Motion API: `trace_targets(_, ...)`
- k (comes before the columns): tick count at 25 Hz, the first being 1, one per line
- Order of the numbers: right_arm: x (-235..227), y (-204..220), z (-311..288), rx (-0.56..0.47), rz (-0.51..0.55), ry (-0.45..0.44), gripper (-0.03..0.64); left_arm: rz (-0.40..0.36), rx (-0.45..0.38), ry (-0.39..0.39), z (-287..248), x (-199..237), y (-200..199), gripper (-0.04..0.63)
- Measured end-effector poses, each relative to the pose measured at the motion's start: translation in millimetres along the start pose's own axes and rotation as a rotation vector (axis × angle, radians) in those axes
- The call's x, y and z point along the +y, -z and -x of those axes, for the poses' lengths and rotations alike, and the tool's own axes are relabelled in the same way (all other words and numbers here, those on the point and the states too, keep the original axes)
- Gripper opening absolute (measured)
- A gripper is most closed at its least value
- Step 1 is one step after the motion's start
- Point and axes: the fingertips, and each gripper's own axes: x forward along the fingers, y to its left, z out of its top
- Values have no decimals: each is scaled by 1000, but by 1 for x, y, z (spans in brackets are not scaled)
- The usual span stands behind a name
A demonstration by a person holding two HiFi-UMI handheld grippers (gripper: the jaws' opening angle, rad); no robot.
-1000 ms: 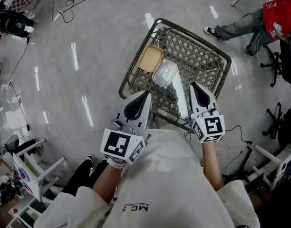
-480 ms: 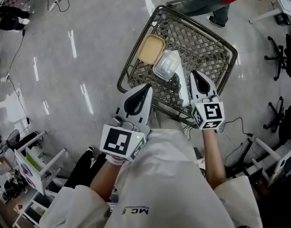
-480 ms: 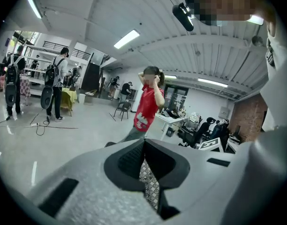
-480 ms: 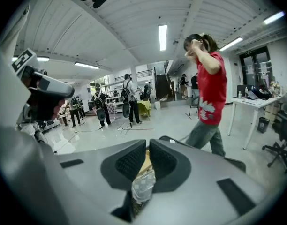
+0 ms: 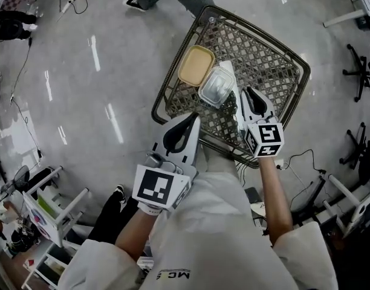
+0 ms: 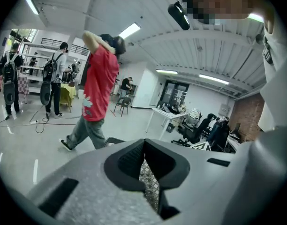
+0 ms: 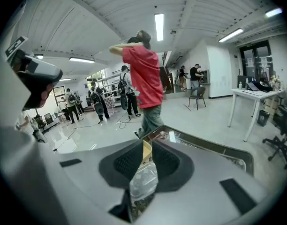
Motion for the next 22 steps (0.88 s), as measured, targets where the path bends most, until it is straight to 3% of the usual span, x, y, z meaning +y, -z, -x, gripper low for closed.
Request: trace_targets(22, -33, 100, -105, 223, -42, 30, 69, 50, 69, -3, -36, 31, 23, 25)
